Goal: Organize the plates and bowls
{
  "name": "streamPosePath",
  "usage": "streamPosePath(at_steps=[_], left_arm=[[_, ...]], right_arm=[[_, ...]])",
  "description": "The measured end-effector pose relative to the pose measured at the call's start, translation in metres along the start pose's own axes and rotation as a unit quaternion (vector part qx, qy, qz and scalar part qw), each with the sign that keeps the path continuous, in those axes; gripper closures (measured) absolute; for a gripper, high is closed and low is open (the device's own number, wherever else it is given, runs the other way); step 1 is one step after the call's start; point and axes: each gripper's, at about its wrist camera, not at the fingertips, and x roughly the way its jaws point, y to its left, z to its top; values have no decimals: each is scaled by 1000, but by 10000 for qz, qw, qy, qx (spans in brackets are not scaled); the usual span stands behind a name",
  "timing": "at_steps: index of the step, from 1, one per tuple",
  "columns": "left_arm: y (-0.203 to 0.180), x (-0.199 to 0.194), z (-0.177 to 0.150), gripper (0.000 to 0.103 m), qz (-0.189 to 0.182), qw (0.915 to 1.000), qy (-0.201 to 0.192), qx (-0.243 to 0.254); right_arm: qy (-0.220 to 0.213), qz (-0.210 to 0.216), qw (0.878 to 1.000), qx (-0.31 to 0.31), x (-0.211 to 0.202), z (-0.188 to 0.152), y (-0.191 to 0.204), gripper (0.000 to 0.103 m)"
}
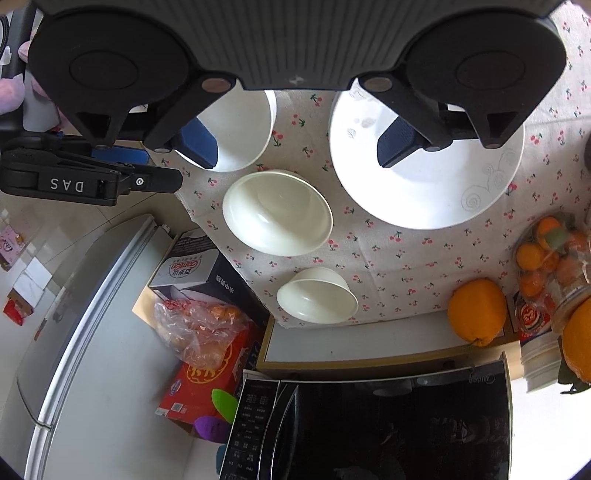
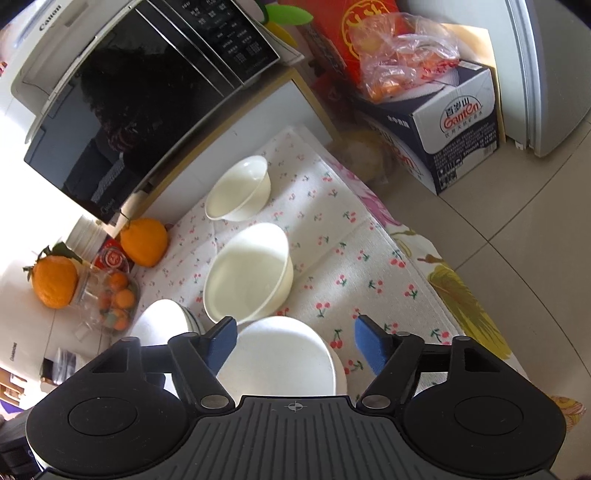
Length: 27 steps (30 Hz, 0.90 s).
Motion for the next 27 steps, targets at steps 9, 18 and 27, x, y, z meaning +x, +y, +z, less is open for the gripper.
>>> streamPosePath(at_steps=[9,18,27], left_arm=[[26,28,24,5,295,9989,-239,289],[42,54,33,12,-30,9987,-423,288],[38,74,38,38,-431,9986,-261,156]], right_arm=[[-275,91,9996,-1,20,9,4,25],[-381,133,9985,382,45,18,-5,25],[-479,219,9960,722,56,22,-9,25]])
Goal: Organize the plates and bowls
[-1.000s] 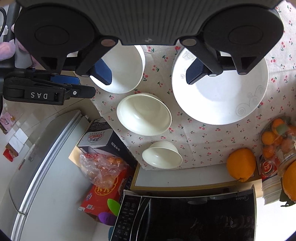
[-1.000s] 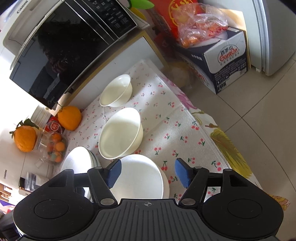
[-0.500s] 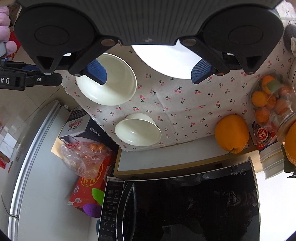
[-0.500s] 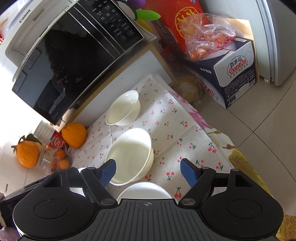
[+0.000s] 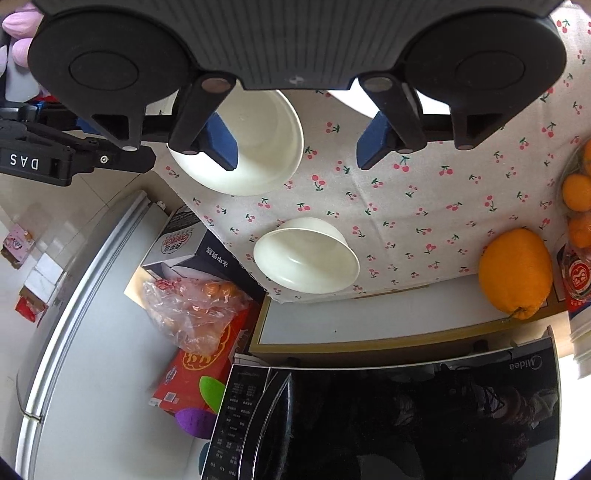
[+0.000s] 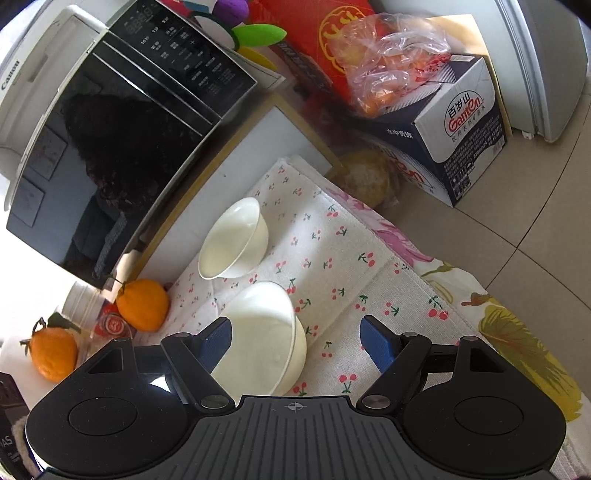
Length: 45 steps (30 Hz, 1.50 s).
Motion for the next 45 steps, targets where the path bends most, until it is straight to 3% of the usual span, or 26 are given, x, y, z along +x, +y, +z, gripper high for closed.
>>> streamPosePath(at_steps=[3,5,14,20,29,45], left_arm=[[0,6,1,48,-84,9999,79,-104],[-1,9,1,56,-77,9998,124,-132],[0,22,1,75,-32,9990,334,-280],[0,25,-1,87,66,9989,394,-265],[-3,27,-3,96,122,9989,423,-159],[-9,12,0,98,129,9995,252,-159]], right_arm=[[28,-55,10000,-1,3,0,0,26],[43,-72,10000,-7,5,-1,0,33],[192,-32,9998,93,11,-3,-3,66],[256,2,9996,79,15,-5,-2,79],[295,66,9995,34,16,-7,1,92],[91,172,9998,-41,-1,-2,11,92]])
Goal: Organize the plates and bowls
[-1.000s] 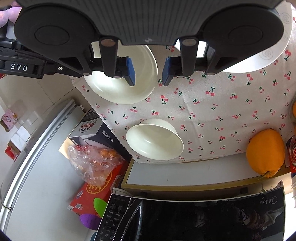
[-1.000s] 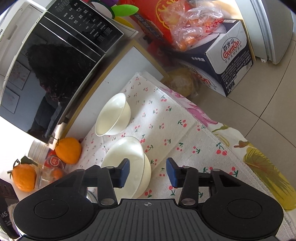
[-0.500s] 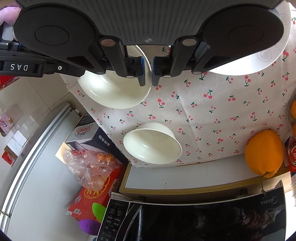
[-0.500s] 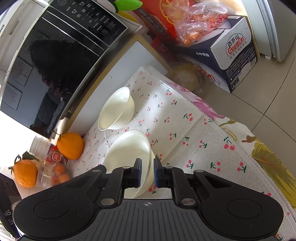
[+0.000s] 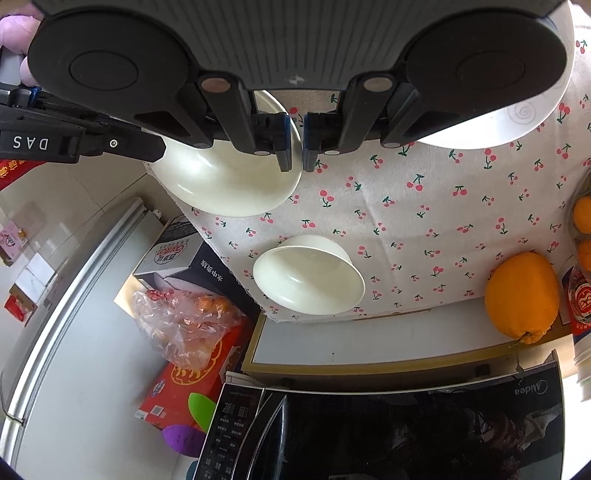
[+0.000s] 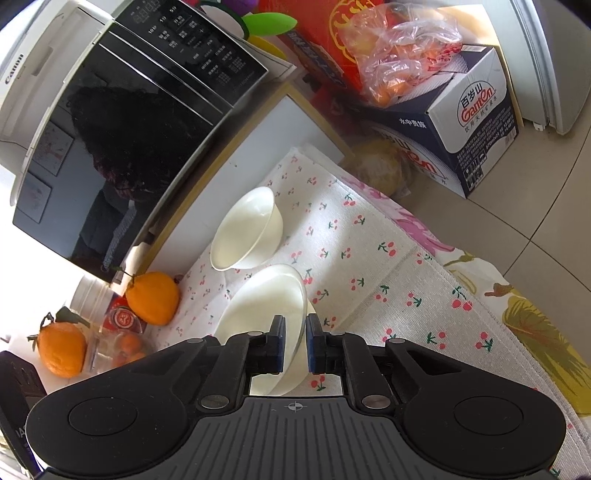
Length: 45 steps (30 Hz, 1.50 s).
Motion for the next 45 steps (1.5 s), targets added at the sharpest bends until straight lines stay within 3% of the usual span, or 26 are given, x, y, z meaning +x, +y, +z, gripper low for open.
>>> streamPosePath(at_steps=[11,21,33,45], left_arm=[[-14,-29,-3,98,42,9998,-138,152],[-29,-51,-16,98,90,9999,59,135],[-47,-71,-42,98,148,9996,216,102],[-52,-67,-61,98,274,9987,422,107]], right_arm=[[-81,88,9998,-170,-29,2,12,92],[82,27,9988,-475,-58,-1,22,92],[305,-254,9954,-874,-79,-9,25,90],[575,-736,9877,-1258,-73,-27,27,90]])
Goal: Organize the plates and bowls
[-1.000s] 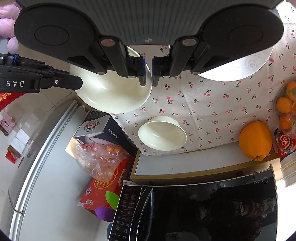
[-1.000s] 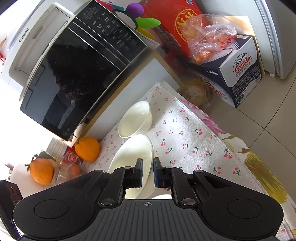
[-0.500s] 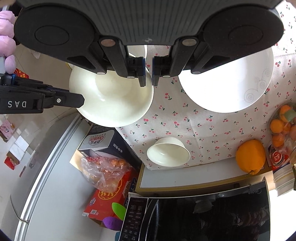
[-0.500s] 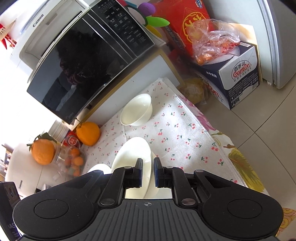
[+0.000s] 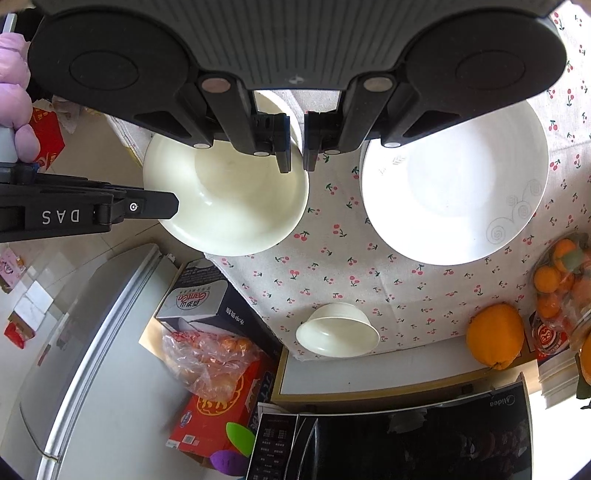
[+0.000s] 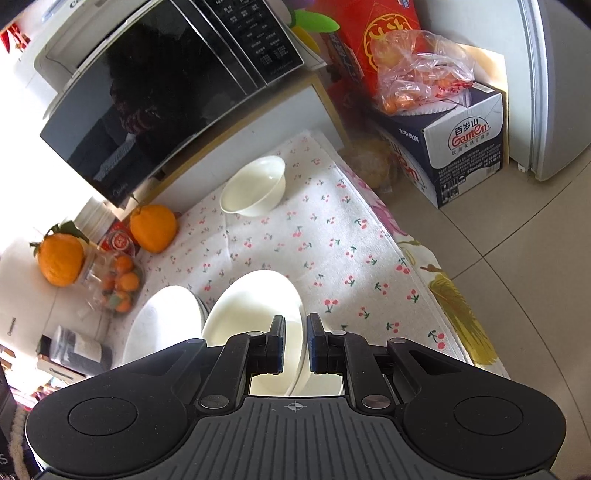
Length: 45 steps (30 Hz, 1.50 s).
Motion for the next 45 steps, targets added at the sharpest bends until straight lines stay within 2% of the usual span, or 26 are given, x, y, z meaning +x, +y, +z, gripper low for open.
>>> streamPosePath(at_steps=[5,13,33,35,43,45], left_arm=[[1,5,-4,98,149,9998,56,92],[-1,10,-9,98,141,9996,187,180],[-6,12,-10,97,151,9990,306,273],[-7,12,-10,95,148,9991,297,276],[-6,10,-9,82,168,9992,254,245],[-6,10,-9,81,158,9993,252,239]], right_arm=[[140,-318,9986,-391,13,-8,10,90],[242,-601,9961,-605,24,-12,12,90],[276,-827,9915,-964,28,-14,15,90],[287,-799,9917,-962,28,-14,15,87],[296,-847,9913,-962,29,-13,14,85],[320,-796,9923,-895,29,-12,12,78]])
